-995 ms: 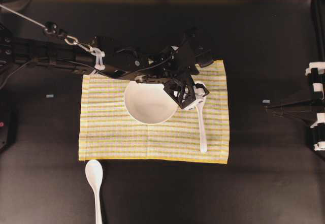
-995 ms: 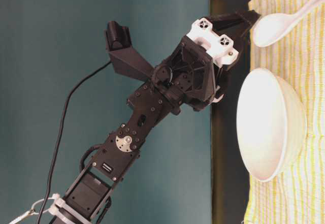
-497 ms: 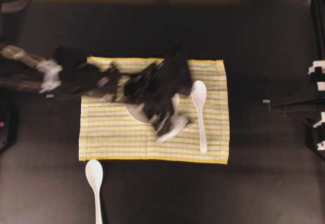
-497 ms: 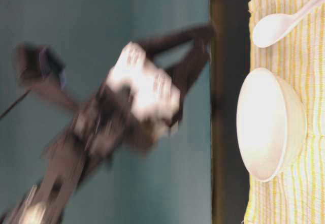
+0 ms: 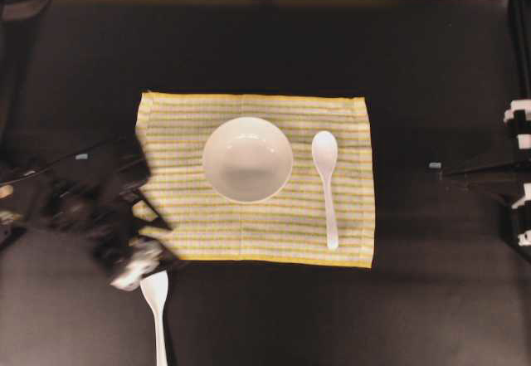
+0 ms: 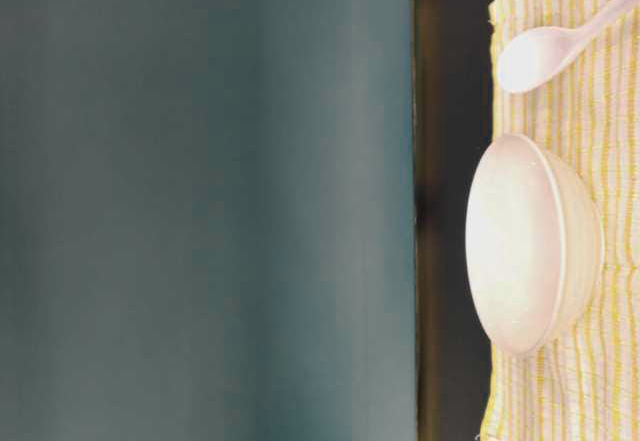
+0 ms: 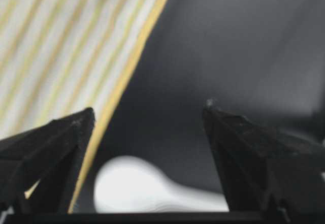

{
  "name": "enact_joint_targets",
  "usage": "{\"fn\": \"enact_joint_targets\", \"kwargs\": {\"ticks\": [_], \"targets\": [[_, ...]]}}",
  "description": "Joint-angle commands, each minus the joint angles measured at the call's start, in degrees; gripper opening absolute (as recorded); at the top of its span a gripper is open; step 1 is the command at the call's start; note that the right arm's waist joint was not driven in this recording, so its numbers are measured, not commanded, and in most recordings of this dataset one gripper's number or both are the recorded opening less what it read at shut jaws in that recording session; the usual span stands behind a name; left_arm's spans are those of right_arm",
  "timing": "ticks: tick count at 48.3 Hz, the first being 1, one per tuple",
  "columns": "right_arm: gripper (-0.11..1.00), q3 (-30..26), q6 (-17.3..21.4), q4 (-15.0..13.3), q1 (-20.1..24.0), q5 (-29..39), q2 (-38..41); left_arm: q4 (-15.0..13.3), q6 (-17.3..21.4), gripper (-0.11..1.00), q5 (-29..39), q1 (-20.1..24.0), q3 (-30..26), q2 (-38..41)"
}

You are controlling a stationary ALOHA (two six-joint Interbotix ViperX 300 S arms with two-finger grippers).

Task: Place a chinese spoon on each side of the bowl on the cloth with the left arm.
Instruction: 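Move the left gripper to the left white spoon and grasp it, then carry the spoon onto the cloth left of the bowl and release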

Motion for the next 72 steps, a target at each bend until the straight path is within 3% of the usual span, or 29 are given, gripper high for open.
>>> {"fn": "enact_joint_targets", "kwargs": {"ticks": [1,11,37,48,54,65,72], "targets": [[0.01,-0.26,0.18,0.09,0.00,-0.26,0.26,0.18,-2.55,0.83,-1.58,-3.08,4.39,-2.11],[0.01,-0.26,0.18,0.09,0.00,-0.35,0.26,0.18,-5.89,0.83,-1.58,-4.92,8.17,-0.88],[0.01,-0.18,0.44,0.09,0.00,-0.26,0.26,0.18,-5.89,0.82,-3.69,-5.19,3.43,8.79],[0.01,-0.18,0.44,0.09,0.00,-0.26,0.26,0.18,-5.80,0.80,-3.52,-5.19,2.81,9.49],[0.01,-0.18,0.44,0.18,0.00,-0.26,0.26,0.18,-5.80,0.64,-3.25,-5.19,2.90,9.32],[0.01,-0.18,0.44,0.18,0.00,-0.26,0.26,0.18,-5.19,0.10,2.20,-4.57,2.81,6.77],[0.01,-0.18,0.18,0.09,0.09,-0.35,0.26,0.18,-5.10,0.07,10.90,-2.11,2.29,1.23]]}}
